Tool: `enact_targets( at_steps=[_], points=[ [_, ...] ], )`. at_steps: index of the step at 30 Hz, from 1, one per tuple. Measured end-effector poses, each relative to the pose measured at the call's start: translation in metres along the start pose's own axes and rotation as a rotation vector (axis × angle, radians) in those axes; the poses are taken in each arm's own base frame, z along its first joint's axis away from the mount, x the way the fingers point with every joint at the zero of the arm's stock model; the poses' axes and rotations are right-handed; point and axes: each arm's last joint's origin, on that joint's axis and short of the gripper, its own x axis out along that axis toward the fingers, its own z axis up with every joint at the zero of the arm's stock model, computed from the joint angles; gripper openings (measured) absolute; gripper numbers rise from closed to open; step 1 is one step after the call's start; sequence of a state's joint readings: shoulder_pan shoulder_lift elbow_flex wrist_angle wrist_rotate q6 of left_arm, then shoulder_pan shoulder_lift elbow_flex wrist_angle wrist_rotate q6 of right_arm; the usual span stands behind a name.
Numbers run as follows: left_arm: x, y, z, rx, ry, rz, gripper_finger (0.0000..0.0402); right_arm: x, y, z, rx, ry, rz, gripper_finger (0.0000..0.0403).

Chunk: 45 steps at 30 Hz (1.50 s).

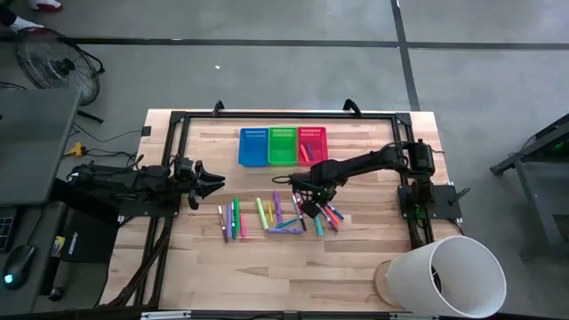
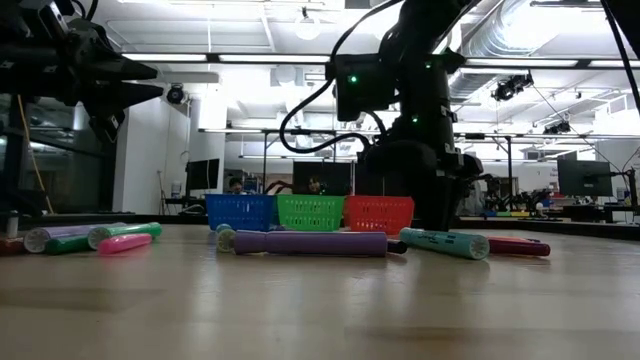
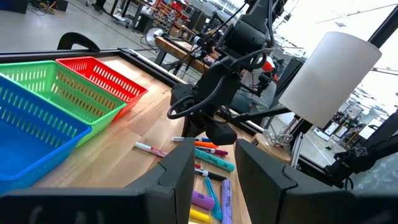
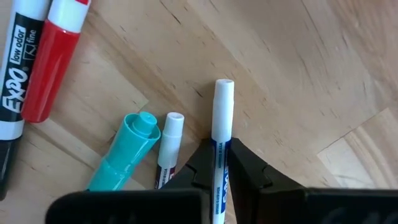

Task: Pick & Place Markers
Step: Put the blue marker pen into the green bin

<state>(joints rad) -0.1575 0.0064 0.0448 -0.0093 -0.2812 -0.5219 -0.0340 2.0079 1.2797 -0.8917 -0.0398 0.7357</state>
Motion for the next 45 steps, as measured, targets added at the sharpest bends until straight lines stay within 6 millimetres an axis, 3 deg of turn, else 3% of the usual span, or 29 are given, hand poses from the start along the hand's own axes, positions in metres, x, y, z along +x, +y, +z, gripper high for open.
enact_targets(
  at_steps=[7, 23, 30, 45],
  points=[
    [0.000, 0.000, 0.000, 0.000, 0.000, 0.000, 0.0115, -0.004, 0.000, 0.001, 0.008, 0.013, -0.007, 0.0015],
    [0.000, 0.000, 0.000, 0.000, 0.000, 0.000, 0.0115, -0.036, -0.008, 0.017, 0.026, 0.016, -0.073, 0.0012],
    [0.000, 0.000, 0.000, 0.000, 0.000, 0.000, 0.0115, -0.062, -0.008, 0.032, 0.055, -0.030, -0.038, 0.0012],
    [0.000, 0.000, 0.000, 0.000, 0.000, 0.000, 0.0115, -0.126, -0.026, 0.088, 0.181, -0.354, 0.133, 0.0011]
  ],
)
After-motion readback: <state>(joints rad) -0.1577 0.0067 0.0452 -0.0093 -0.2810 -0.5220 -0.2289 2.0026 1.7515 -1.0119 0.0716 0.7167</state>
